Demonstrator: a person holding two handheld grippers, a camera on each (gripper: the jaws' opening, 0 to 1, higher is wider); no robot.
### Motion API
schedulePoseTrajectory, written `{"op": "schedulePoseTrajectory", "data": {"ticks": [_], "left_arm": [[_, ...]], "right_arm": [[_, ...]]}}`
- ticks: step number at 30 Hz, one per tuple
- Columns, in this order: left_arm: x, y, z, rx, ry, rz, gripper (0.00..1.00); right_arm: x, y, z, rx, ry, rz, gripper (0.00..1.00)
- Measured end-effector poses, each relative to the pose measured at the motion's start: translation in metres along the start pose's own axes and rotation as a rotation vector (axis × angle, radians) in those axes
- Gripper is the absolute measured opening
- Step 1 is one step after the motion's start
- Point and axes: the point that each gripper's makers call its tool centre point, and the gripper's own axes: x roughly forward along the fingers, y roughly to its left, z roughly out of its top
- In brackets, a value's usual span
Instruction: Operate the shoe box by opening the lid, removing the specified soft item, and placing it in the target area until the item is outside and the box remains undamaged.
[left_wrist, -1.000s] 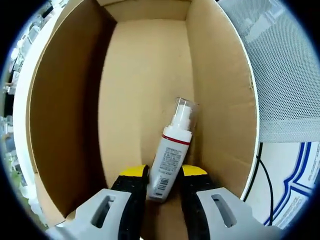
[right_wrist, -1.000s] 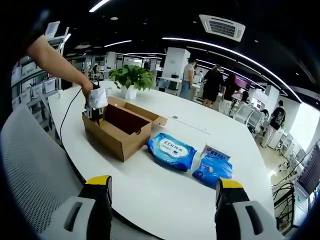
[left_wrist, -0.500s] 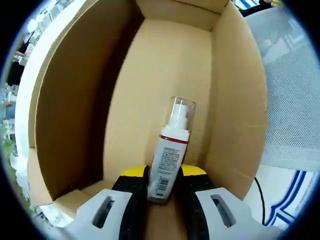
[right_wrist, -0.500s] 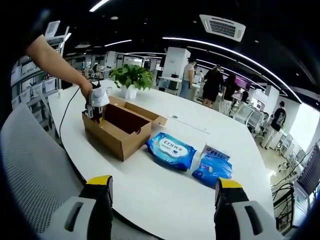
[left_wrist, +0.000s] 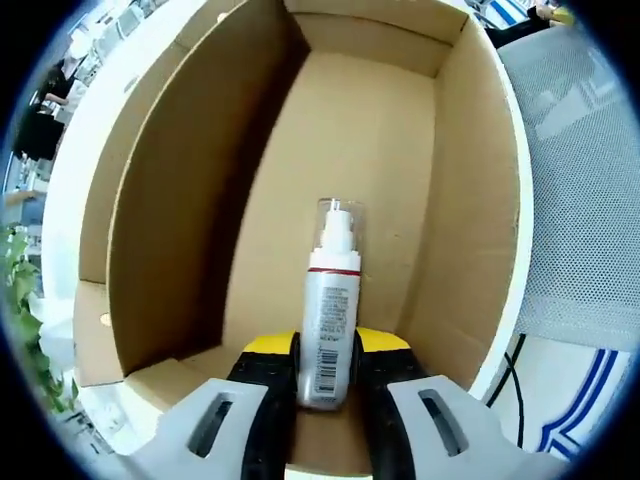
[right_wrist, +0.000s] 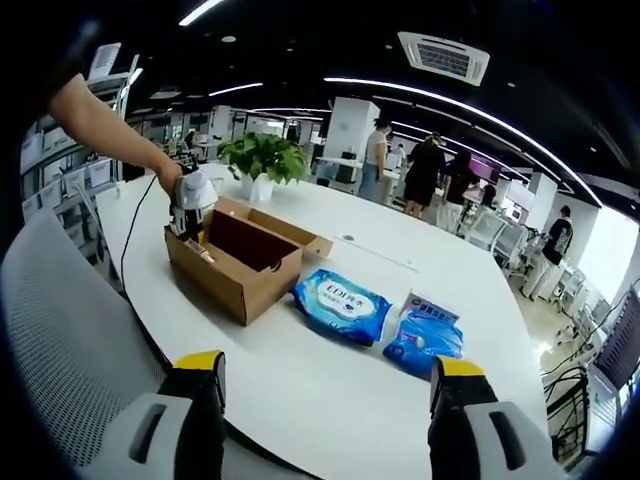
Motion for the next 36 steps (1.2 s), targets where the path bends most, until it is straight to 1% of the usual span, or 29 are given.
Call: {"op": "schedulePoseTrajectory", "data": {"ticks": [4, 8, 15, 18, 29, 34, 36], "left_arm": [[-0.009, 0.0, 0.002, -0.015, -0.028, 0.004, 0.19], [-0.015, -0.001, 0.002, -0.007, -0.05, 0.016, 0.19], [-0.024, 0.003, 0.006, -0.037, -0.082, 0.053, 0.18], [-0.029, 0.002, 0.009, -0.046, -0.108, 0.062, 0.18], [-0.045, -0.004, 0.017, -0.057, -0.174, 0.082, 0.18], [-0.053, -0.007, 0.021, -0.055, -0.204, 0.096, 0.18], [-0.057, -0.009, 0.023, -0.053, -0.217, 0.099, 0.18]], "right_arm": [[-0.001, 0.001, 0.004, -0.012, -0.018, 0.002, 0.86], [-0.001, 0.001, 0.004, -0.017, -0.017, 0.007, 0.86], [-0.001, 0.002, 0.004, -0.03, -0.011, 0.013, 0.86], [-0.002, 0.003, 0.006, -0.042, -0.017, 0.016, 0.86], [-0.004, 0.01, 0.012, -0.059, -0.032, 0.072, 0.88], [-0.004, 0.016, 0.019, -0.072, -0.047, 0.104, 0.87], [-0.004, 0.019, 0.023, -0.09, -0.054, 0.122, 0.86]]}}
